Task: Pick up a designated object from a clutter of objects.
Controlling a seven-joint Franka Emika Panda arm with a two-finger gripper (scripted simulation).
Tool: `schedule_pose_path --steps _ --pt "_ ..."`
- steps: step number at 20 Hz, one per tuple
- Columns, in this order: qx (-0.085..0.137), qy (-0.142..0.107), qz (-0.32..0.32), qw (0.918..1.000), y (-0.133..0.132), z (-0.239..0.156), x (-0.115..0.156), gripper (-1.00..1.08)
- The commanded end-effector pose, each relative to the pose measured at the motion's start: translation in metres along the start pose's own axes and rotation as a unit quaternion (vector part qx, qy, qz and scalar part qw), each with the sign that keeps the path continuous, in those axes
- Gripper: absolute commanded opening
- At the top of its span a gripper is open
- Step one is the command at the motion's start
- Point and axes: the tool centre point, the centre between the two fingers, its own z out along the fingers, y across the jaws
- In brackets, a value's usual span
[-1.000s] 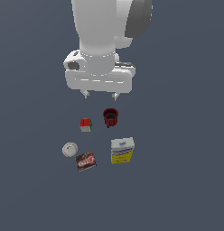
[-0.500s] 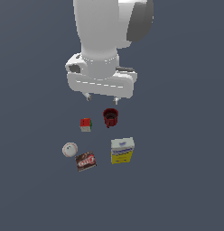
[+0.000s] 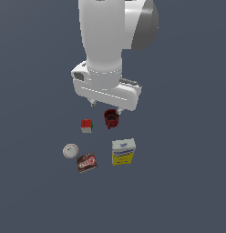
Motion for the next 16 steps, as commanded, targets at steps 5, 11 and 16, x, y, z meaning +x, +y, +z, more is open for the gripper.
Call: schedule_pose_path --steps 5,11,16 --pt "0.002 -0.001 0.077 0.9970 -0.014 0.012 0.010 1.00" --pt "0.003 -0.001 0.148 0.9891 -0.027 0.024 0.019 1.00" --pt "0.004 -0.002 0.206 0.9786 -0.037 0.035 0.025 1.00"
